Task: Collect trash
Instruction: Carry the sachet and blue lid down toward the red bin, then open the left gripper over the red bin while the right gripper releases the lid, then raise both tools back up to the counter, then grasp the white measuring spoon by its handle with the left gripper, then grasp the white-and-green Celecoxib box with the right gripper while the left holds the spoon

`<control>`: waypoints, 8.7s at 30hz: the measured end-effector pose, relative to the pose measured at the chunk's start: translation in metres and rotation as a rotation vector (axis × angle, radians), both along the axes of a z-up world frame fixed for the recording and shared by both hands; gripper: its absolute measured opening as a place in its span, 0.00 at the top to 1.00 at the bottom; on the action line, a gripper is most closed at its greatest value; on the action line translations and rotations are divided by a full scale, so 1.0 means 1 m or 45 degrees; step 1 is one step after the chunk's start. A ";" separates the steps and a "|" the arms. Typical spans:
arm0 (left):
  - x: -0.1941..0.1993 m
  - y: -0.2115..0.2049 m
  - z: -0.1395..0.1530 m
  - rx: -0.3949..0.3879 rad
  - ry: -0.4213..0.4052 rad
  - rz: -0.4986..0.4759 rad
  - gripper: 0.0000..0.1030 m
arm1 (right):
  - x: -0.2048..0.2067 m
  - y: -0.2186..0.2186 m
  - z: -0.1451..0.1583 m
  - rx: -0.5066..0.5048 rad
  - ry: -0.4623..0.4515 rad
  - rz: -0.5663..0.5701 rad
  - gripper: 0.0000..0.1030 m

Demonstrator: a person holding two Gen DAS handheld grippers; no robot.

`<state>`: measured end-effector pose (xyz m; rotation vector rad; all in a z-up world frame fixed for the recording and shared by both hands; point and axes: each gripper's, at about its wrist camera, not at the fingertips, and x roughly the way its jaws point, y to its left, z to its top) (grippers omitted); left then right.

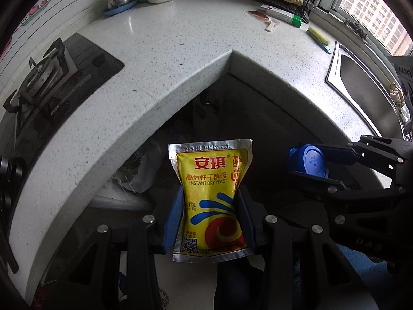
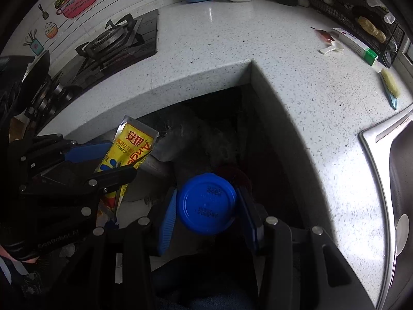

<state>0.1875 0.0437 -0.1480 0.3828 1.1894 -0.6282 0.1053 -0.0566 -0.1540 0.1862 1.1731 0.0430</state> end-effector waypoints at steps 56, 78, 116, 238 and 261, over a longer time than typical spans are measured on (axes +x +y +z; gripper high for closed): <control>0.057 -0.051 -0.353 0.119 0.278 -0.021 0.18 | 0.059 -0.047 -0.318 0.023 0.190 -0.099 0.58; 0.063 0.005 -0.348 0.224 0.236 0.216 0.17 | 0.089 -0.007 -0.322 0.019 0.235 0.097 0.58; -0.007 0.040 -0.024 0.049 -0.106 0.319 0.17 | 0.026 0.021 -0.019 -0.368 -0.079 0.059 0.13; 0.262 -0.360 0.023 -0.095 -0.150 -0.179 0.92 | 0.243 -0.339 0.049 -0.332 -0.095 -0.249 0.13; 0.271 -0.364 -0.011 -0.030 -0.069 -0.114 0.91 | 0.281 -0.338 -0.007 -0.166 0.053 0.068 0.38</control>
